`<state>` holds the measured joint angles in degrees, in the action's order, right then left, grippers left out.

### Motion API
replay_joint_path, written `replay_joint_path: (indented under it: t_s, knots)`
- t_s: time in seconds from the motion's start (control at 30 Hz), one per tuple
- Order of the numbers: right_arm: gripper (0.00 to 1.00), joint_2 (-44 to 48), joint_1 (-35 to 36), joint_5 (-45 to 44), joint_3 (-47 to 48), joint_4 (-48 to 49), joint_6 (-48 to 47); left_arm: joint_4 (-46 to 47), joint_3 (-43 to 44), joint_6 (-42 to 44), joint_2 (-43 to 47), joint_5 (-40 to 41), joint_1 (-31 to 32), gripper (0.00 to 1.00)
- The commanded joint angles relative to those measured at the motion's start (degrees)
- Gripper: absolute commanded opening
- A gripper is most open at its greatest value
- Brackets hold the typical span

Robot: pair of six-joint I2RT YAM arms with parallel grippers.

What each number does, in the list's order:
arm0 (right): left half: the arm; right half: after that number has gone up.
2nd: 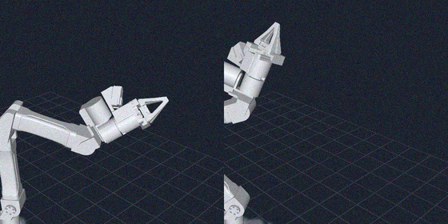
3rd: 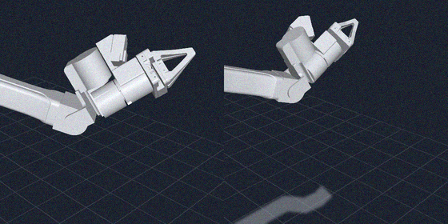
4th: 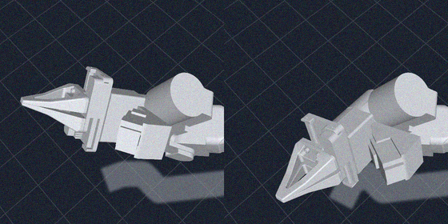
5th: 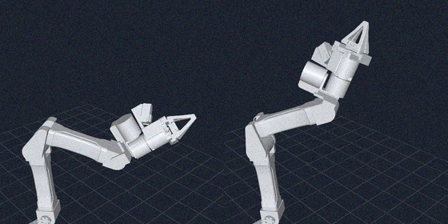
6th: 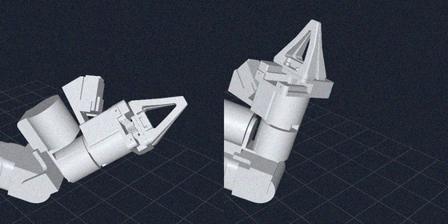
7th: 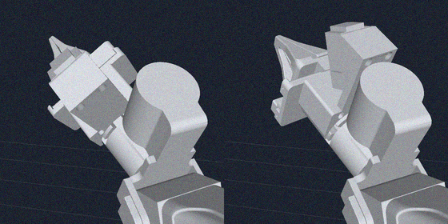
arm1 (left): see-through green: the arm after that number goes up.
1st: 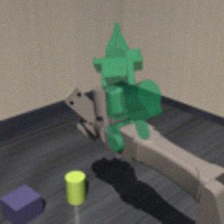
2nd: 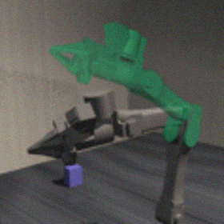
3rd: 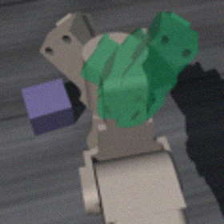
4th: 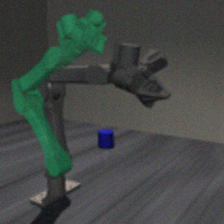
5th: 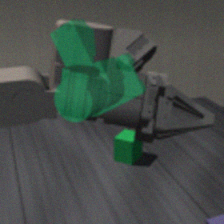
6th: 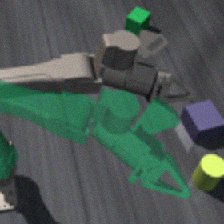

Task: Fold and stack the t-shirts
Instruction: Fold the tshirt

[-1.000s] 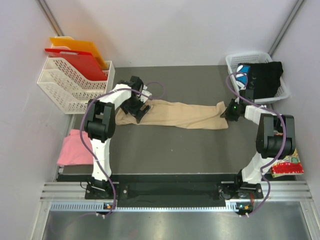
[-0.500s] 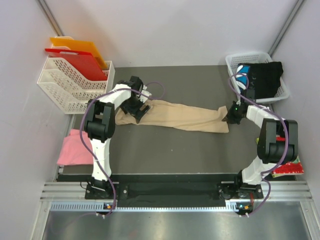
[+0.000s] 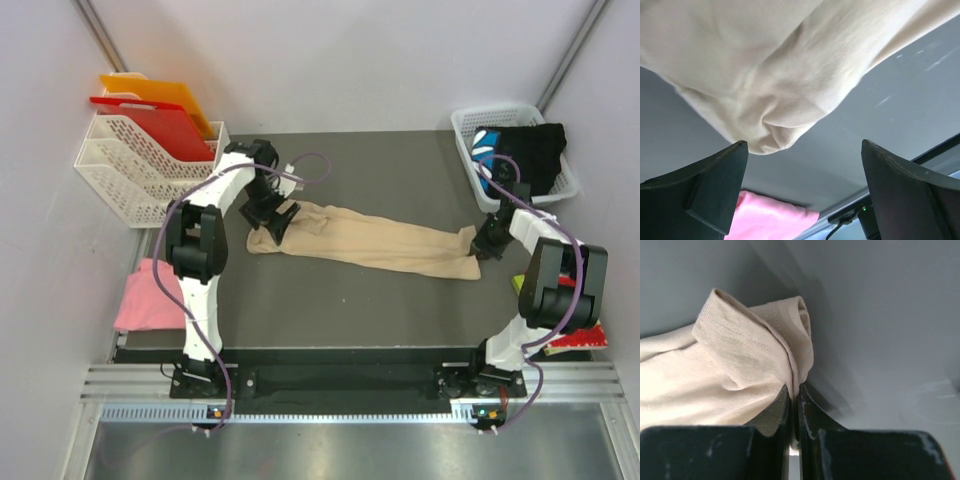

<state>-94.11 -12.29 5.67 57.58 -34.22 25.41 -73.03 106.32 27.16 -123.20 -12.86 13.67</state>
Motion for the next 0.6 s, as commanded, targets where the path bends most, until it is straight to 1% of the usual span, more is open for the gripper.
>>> replay_joint_path:
  t_s: [0.0,0.07,0.13,0.2,0.23,0.3,0.33,0.37,0.4,0.57]
  knots:
    - [0.00,1.4,-0.5,-4.5,2.9,-2.5,-2.3,-7.7,7.1,1.1,5.4,-5.2,-0.2,0.99]
    - [0.00,1.9,-0.5,-5.2,4.6,-3.7,-2.7,-6.9,8.5,0.3,6.5,-4.2,-0.3,0.99]
    - [0.00,2.4,0.2,-5.4,7.3,-5.3,-2.7,-4.9,7.9,-0.1,7.5,-2.6,-0.4,0.99]
    - [0.00,2.4,3.1,-6.7,10.0,-6.8,-3.1,-3.3,7.1,-0.5,8.8,-1.1,-0.4,0.99]
    - [0.00,1.9,4.4,-7.0,13.1,-7.6,-3.2,-2.8,6.3,-0.6,9.0,-0.4,-0.6,0.99]
    - [0.00,0.9,9.1,-7.3,16.6,-10.1,-3.1,-1.5,5.5,-0.7,9.5,0.2,-0.8,0.99]
    - [0.00,-0.3,10.8,-7.6,20.1,-11.2,-2.7,-1.4,5.0,-0.7,9.4,0.2,-1.1,0.99]
    - [0.00,-1.1,14.9,-7.6,21.7,-12.5,-2.3,-1.5,4.9,-0.7,9.3,0.2,-1.3,0.99]
    - [0.00,-2.9,16.6,-7.9,24.9,-13.6,-1.9,-1.6,4.8,-0.9,9.1,0.2,-1.5,0.99]
    - [0.00,-7.9,26.7,-7.0,31.7,-15.5,0.7,-0.4,2.2,-0.2,9.9,1.7,-2.2,0.99]
